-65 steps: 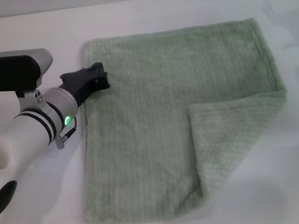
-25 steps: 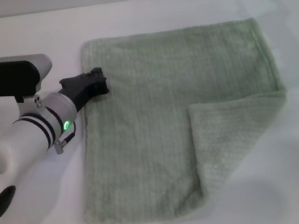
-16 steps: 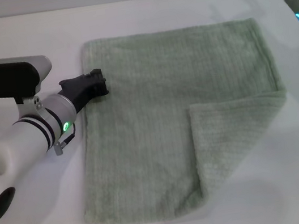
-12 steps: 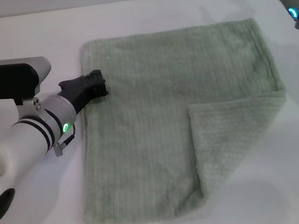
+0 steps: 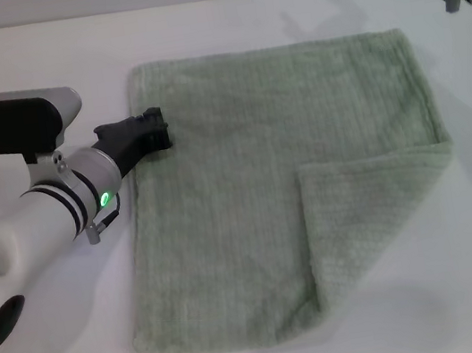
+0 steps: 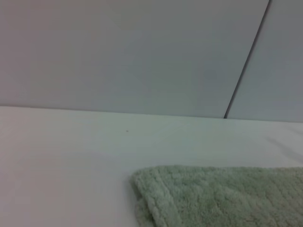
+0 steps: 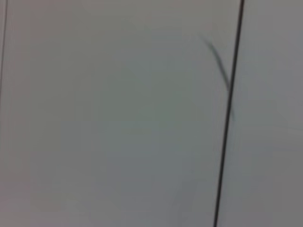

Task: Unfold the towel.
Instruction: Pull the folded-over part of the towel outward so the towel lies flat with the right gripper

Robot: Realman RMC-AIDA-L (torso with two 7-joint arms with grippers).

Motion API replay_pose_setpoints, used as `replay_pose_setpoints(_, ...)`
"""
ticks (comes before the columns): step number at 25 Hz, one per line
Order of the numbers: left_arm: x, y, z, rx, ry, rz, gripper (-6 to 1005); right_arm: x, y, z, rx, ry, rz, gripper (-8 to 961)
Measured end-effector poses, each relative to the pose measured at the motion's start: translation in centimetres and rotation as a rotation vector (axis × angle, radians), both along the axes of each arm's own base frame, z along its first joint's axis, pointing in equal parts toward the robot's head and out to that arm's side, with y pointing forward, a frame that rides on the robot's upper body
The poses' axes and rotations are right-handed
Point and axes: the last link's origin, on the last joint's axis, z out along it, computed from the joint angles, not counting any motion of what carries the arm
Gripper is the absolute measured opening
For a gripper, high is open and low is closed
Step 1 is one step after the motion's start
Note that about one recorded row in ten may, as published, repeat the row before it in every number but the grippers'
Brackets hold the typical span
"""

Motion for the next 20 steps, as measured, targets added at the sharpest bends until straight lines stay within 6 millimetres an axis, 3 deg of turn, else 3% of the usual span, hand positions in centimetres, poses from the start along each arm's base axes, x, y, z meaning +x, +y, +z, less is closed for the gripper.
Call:
replay_pose_setpoints(3, 0.1, 0.0, 0.0, 0.0, 0.0, -0.002, -2, -1.9, 0.0, 0.7, -0.05, -0.029, -0.037, 749)
replay_pose_setpoints(11, 0.1, 0.1, 0.0, 0.0, 0.0, -0.003, -2, -4.2, -0.3, 2.4, -0.15, -0.105, -0.103, 749)
replay_pose_setpoints(20, 0.0, 0.0, 0.0, 0.0, -0.001, -0.001, -3, -5.1, -0.9, 2.6, -0.45, -0.181, -0.128, 749)
